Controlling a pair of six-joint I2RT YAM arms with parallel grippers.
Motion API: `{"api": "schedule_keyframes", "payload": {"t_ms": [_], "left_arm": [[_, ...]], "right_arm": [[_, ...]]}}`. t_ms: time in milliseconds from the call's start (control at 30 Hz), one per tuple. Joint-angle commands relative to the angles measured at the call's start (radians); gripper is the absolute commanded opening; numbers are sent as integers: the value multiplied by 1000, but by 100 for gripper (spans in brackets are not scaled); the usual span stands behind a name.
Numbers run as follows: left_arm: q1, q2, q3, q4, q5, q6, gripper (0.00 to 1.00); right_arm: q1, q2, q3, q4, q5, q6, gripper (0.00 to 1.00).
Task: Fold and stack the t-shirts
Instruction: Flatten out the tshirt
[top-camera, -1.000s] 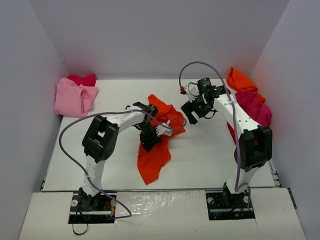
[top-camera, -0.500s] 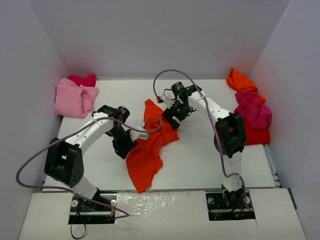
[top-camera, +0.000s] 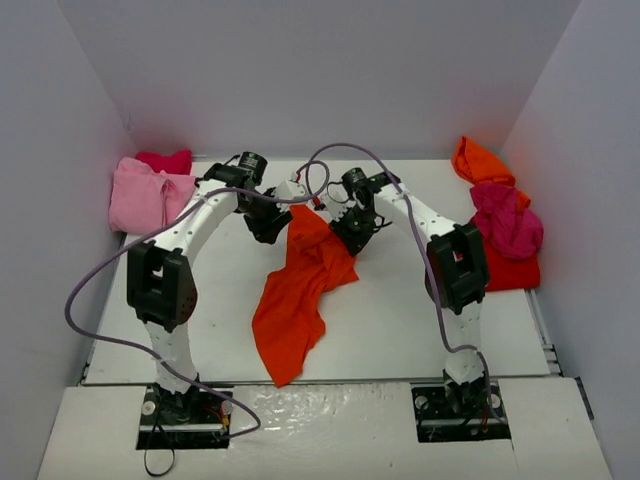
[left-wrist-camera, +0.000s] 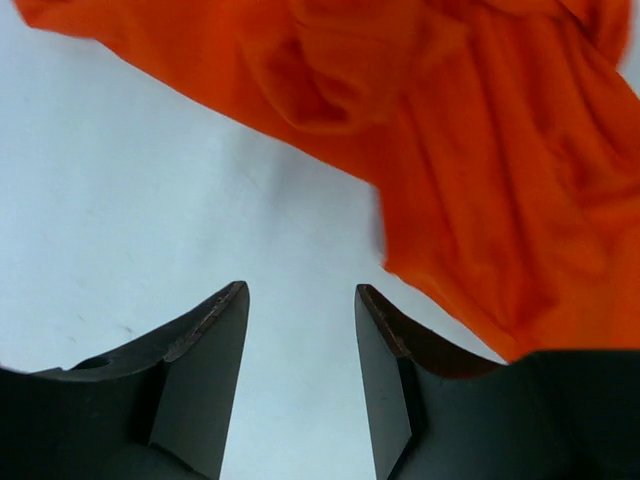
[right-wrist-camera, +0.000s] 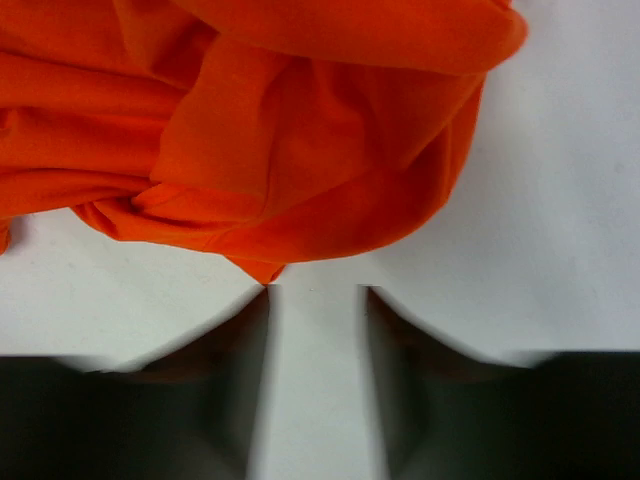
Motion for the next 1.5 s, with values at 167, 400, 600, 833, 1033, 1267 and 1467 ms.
{"api": "schedule_keyframes", "payload": {"t_ms": [167, 400, 600, 833, 1033, 1267, 1467], "left_arm": [[-26, 137, 68, 59, 73, -83, 45], [-84, 37, -48, 83, 94, -74, 45], [-111, -25, -68, 32, 94, -62, 46], [-100, -105, -96, -83, 79, 3, 46], [-99, -185, -260, -73, 5, 36, 47], [-82, -79, -263, -32, 18, 20, 48], [-82, 12, -197, -14, 20, 11, 48]], "right_arm": [[-28, -158, -252, 14, 214, -7, 2], [-34, -174, -126, 51, 298, 9, 37], [-28, -109, -45, 36, 239, 24, 46], [-54, -215, -135, 34, 222, -38, 47], [-159, -280, -149, 52, 213, -29, 47], [-214, -322, -131, 50, 179, -10, 47], [-213, -347, -133, 50, 184, -11, 47]]}}
